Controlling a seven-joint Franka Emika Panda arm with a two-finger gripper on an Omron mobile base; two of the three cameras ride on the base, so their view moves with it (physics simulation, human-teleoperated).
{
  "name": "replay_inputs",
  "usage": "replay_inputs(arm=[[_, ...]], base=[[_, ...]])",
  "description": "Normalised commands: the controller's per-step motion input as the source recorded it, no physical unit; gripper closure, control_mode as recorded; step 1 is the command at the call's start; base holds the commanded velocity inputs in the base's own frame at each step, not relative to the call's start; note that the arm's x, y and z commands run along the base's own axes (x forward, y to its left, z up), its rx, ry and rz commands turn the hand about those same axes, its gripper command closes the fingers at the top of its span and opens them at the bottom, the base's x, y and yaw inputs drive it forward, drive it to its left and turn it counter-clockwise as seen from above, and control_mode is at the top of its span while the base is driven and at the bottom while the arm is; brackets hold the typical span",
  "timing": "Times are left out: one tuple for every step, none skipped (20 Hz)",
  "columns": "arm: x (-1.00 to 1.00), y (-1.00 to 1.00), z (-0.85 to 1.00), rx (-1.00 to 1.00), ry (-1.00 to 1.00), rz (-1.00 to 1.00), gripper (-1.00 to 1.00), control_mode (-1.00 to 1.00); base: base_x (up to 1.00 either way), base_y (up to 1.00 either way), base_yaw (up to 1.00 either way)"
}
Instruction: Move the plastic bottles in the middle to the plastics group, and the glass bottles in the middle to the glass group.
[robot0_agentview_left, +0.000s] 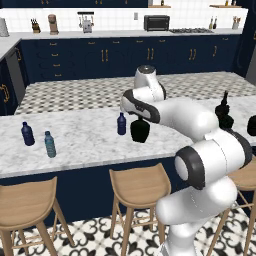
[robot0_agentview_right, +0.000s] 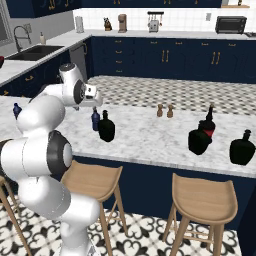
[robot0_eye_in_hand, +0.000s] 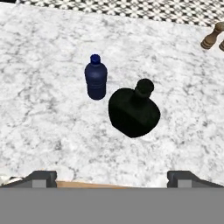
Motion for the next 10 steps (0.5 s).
replay_inputs(arm=[[0.73, -0.15, 0.0, 0.11, 0.0, 0.07, -1.0, -1.0], [0.36, -0.02, 0.0, 0.06, 0.0, 0.05, -1.0, -1.0], [0.34, -0.2, 0.0, 0.05, 0.0, 0.08, -1.0, -1.0], [0.35, -0.07, 0.0, 0.0, 0.02, 0.05, -1.0, -1.0], [0.29, 0.0, 0.05, 0.0, 0.05, 0.0, -1.0, -1.0], [0.09, 0.0, 0.04, 0.0, 0.09, 0.0, -1.0, -1.0], [0.0, 0.0, 0.0, 0.0, 0.0, 0.0, -1.0, -1.0], [-0.03, 0.0, 0.0, 0.0, 0.0, 0.0, -1.0, -1.0], [0.0, 0.0, 0.0, 0.0, 0.0, 0.0, -1.0, -1.0], [0.0, 0.0, 0.0, 0.0, 0.0, 0.0, -1.0, -1.0]], base=[[0.0, 0.0, 0.0], [0.0, 0.0, 0.0], [0.0, 0.0, 0.0], [0.0, 0.0, 0.0], [0.0, 0.0, 0.0], [0.0, 0.0, 0.0], [0.0, 0.0, 0.0], [0.0, 0.0, 0.0], [0.0, 0.0, 0.0], [0.0, 0.0, 0.0]])
